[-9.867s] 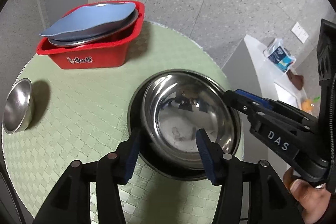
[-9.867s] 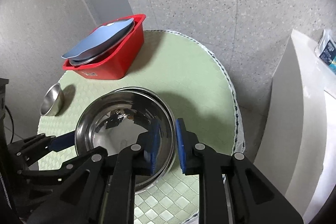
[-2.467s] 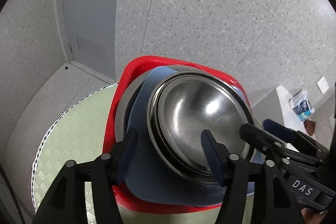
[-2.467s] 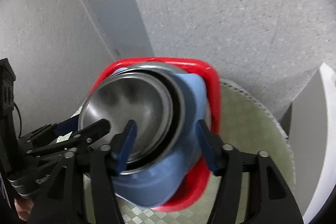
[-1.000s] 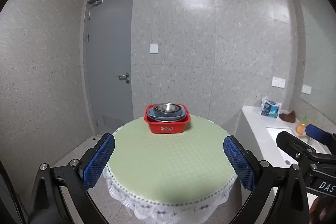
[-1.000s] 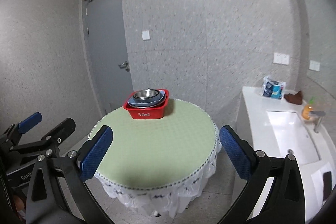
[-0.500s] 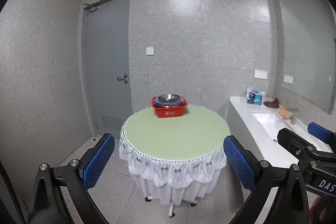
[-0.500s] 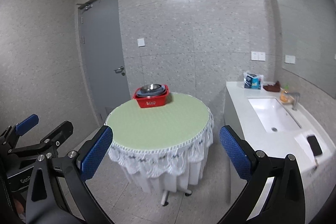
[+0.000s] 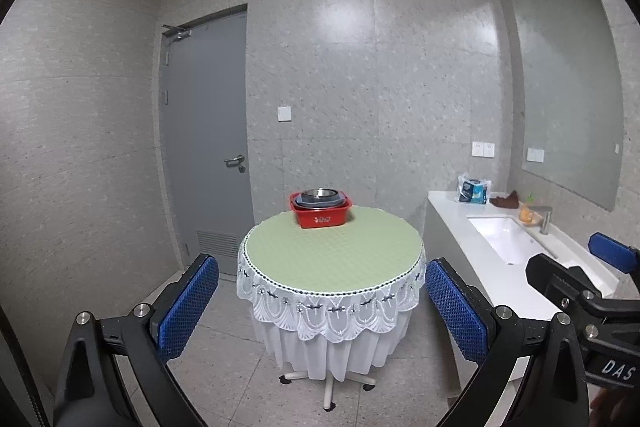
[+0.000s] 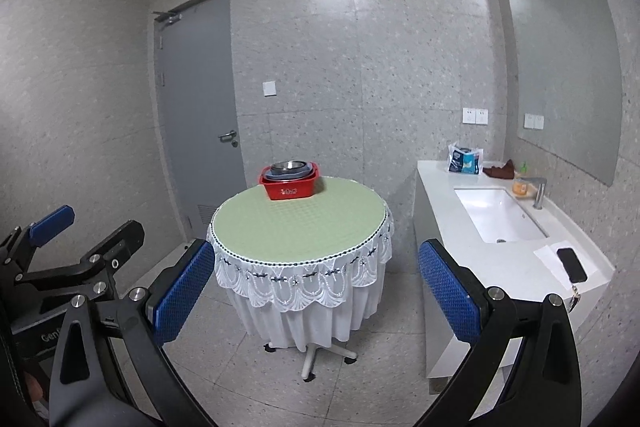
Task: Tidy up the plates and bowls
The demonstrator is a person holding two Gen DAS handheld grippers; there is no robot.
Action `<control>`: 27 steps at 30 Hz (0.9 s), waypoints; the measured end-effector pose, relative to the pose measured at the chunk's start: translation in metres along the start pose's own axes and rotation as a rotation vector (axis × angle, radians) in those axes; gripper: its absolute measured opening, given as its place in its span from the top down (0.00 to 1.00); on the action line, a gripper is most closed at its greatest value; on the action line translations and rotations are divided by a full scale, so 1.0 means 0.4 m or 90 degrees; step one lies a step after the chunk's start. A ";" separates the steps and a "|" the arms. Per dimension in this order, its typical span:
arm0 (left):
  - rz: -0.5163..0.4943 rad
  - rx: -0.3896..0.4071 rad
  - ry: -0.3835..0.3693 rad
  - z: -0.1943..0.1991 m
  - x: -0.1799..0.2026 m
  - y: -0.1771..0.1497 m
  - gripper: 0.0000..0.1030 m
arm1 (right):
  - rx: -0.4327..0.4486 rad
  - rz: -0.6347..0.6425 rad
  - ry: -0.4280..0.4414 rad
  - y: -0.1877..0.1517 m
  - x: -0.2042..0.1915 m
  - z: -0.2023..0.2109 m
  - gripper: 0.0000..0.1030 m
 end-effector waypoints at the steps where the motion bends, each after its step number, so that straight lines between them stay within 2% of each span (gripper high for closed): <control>1: 0.003 0.001 0.004 0.029 0.002 -0.001 0.01 | 0.001 0.005 0.003 -0.002 0.004 0.010 0.00; 13: 0.008 -0.005 0.010 0.086 0.096 -0.038 0.01 | -0.004 0.011 0.022 -0.067 0.084 0.114 0.00; 27: -0.001 -0.003 0.020 0.132 0.179 -0.062 0.01 | -0.004 -0.001 0.034 -0.111 0.143 0.171 0.00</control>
Point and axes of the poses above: each gripper's, at about its wrist camera, not at the fingertips, and z roughly against the way its jaws point, x to its right, y to its top, the point moved 10 cm from there along -z, roughly the way its jaws point, and after that the axes turned 14 degrees about x, right-handed, at the moved point
